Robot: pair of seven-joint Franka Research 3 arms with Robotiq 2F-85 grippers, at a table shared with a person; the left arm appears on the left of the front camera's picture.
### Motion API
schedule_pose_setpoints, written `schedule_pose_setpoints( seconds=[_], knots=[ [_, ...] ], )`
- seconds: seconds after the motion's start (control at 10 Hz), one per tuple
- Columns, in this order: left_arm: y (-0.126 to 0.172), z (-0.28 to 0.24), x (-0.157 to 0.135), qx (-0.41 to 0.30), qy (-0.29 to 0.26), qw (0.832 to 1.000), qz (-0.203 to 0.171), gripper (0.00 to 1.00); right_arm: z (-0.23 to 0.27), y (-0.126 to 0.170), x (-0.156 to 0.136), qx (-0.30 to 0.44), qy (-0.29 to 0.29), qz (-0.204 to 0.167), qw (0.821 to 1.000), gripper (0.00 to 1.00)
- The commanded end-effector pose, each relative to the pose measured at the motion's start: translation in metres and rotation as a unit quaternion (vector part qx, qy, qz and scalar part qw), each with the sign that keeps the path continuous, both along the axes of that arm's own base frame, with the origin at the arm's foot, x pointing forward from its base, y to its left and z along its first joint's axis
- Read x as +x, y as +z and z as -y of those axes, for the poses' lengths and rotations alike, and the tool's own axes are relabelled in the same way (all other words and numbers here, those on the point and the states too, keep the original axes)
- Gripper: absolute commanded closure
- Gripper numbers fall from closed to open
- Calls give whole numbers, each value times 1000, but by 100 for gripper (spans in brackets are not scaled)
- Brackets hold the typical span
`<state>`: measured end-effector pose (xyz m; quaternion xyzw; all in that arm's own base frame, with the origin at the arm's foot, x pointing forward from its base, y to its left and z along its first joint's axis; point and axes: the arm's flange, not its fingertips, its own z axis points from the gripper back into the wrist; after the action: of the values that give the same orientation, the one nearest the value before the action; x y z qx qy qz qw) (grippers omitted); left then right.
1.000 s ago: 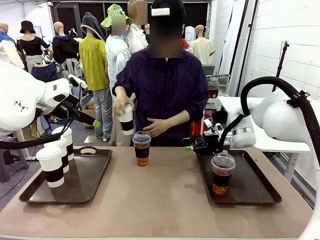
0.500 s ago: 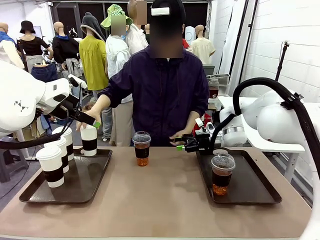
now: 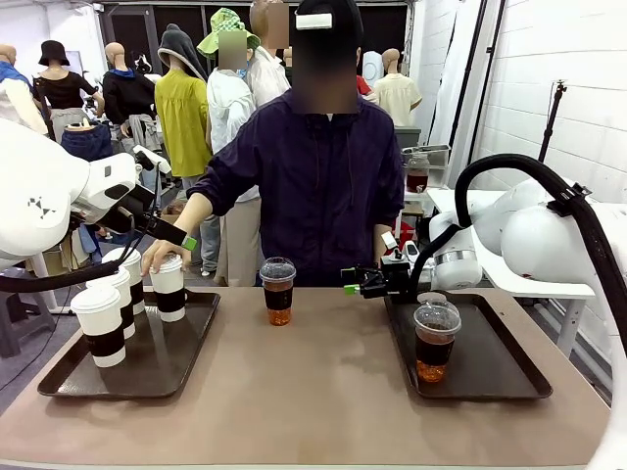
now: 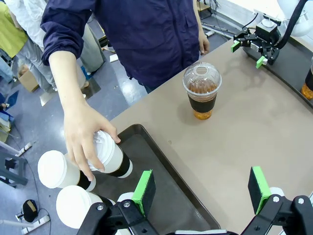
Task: Distribute the coffee onto the tray.
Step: Pick up another iced Americano from the middle of the table and place it on the right Handle tray.
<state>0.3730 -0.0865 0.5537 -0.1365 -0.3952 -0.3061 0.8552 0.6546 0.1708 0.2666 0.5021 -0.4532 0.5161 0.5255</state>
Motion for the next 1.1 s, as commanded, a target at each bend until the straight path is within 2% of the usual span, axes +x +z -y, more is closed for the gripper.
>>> schedule_pose_setpoints(
  seconds=[0.0,0.4,1.0],
  knots=[
    [0,-1,0,-3,0,1000,-1,0,-2,0,-1,-1,3,0,1000,0],
    [0,-1,0,-3,0,1000,-1,0,-14,-8,8,20,-24,-6,999,0],
    [0,-1,0,-3,0,1000,-1,0,-62,-17,12,25,-8,-25,999,0]
  ],
)
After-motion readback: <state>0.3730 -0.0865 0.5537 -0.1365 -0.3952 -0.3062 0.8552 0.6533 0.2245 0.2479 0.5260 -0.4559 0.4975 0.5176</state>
